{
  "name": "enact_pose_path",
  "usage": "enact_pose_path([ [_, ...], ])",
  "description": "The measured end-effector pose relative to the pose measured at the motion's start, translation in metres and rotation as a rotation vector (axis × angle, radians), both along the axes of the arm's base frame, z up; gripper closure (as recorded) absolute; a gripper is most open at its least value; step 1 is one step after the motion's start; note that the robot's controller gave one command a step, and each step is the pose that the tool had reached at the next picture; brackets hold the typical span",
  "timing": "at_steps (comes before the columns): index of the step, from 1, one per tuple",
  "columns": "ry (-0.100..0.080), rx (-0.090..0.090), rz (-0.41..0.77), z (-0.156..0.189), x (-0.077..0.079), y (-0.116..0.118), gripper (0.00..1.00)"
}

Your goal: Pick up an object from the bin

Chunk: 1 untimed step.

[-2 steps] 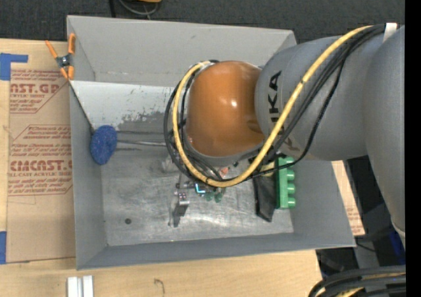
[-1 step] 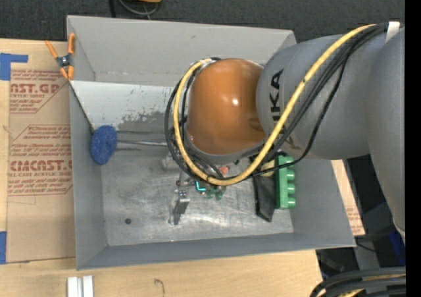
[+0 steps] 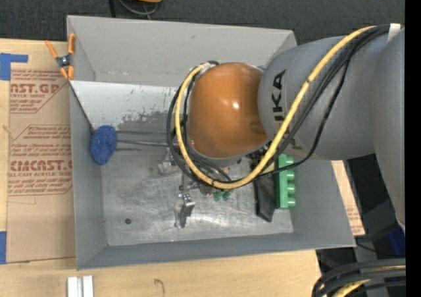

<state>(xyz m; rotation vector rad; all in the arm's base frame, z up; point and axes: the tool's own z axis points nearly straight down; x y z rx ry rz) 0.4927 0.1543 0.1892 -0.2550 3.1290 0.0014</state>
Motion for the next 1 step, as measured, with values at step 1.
enact_pose_path([
  [1, 0.002, -0.001, 0.201, 0.0049, 0.0073, -0.0089, 0.00],
])
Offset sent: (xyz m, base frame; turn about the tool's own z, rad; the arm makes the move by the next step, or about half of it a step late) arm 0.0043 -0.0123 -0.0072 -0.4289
